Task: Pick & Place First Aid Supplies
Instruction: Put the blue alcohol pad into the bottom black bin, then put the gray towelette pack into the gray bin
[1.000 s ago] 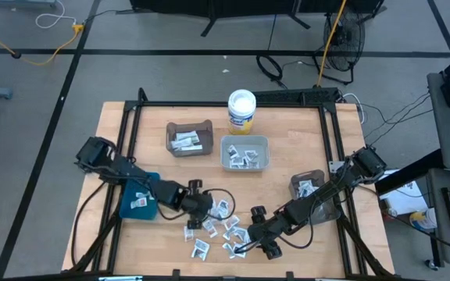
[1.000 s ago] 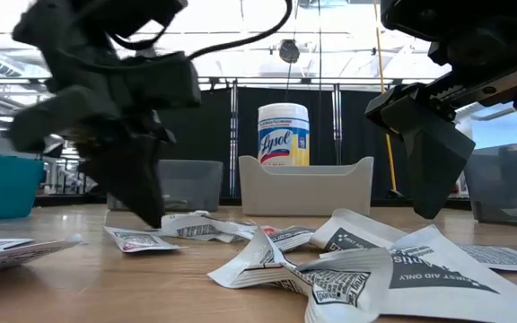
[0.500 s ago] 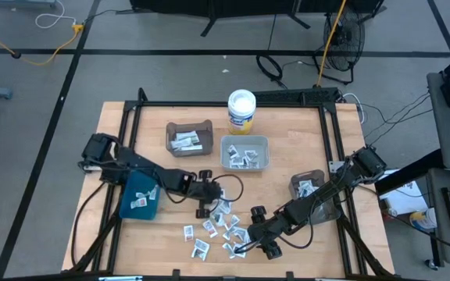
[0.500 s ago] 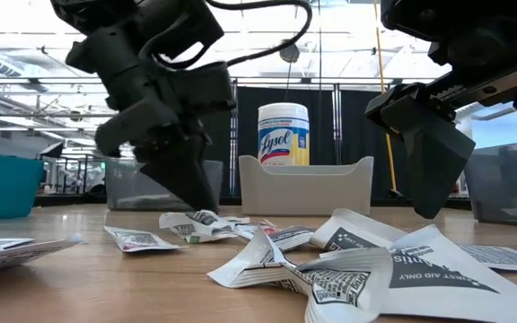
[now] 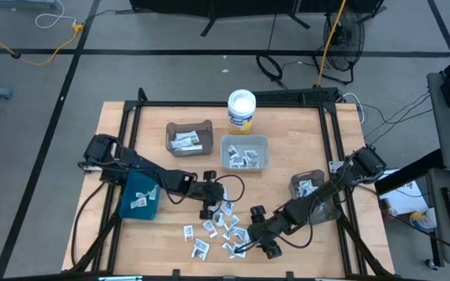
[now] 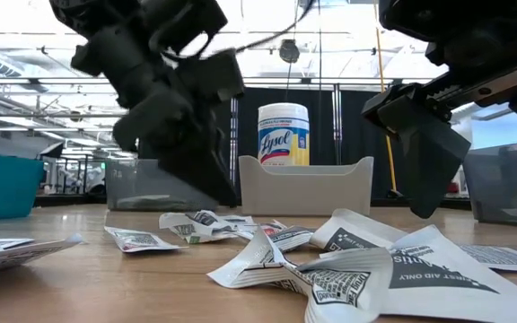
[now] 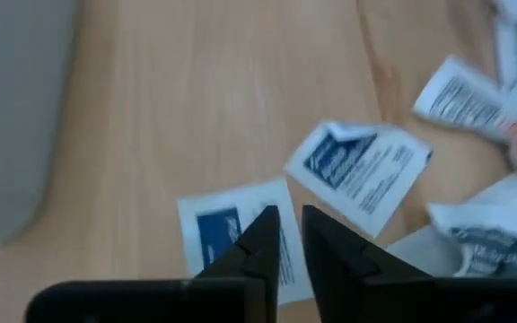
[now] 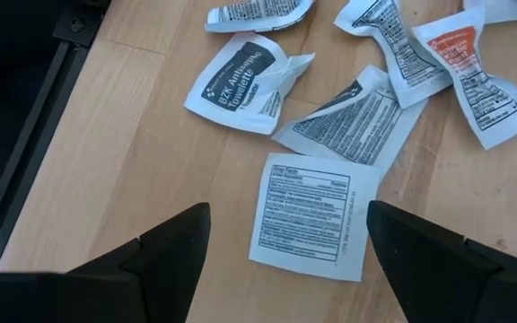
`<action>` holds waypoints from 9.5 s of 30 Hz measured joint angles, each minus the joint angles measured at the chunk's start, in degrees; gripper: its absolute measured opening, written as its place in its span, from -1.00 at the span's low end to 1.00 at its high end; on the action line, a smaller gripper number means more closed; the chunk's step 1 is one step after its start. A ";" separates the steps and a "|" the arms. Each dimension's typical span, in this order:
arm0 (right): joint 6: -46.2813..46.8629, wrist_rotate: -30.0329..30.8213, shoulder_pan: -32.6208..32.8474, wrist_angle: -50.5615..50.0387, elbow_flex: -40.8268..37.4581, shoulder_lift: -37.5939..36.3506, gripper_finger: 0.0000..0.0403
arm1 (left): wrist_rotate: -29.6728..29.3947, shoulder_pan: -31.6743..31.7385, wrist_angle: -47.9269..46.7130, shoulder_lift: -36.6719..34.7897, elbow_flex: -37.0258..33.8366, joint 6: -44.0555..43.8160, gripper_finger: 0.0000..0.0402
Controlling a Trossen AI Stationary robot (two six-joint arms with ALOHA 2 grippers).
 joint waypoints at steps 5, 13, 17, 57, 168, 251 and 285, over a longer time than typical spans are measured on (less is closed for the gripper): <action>-0.02 0.04 -0.59 -0.14 0.00 0.00 0.48 | -1.24 -1.39 -1.54 -5.01 0.00 0.25 -0.53; -0.95 -0.09 -1.19 1.10 0.00 0.00 0.48 | -2.65 -9.11 -8.86 -15.18 0.05 -3.51 -0.28; -0.92 -0.27 -1.14 7.29 -1.28 0.28 0.48 | -6.67 -16.29 -9.78 -16.25 -0.29 -6.77 -0.27; 1.38 9.05 2.41 10.76 -5.53 4.42 0.43 | -18.86 -30.29 -10.82 -16.22 -0.33 -19.72 -0.40; -22.51 40.56 1.01 19.92 -5.64 -18.25 -0.36 | -19.40 -30.16 -10.86 -16.24 -0.28 -18.19 -0.40; 82.15 29.43 19.13 -62.30 -19.34 -35.67 -0.08 | -19.27 -28.17 -7.52 -16.24 -0.28 -16.14 -0.40; 19.08 46.30 19.13 -12.76 -20.65 -39.17 0.16 | -7.54 -13.65 -3.28 -10.78 -0.05 3.21 -0.39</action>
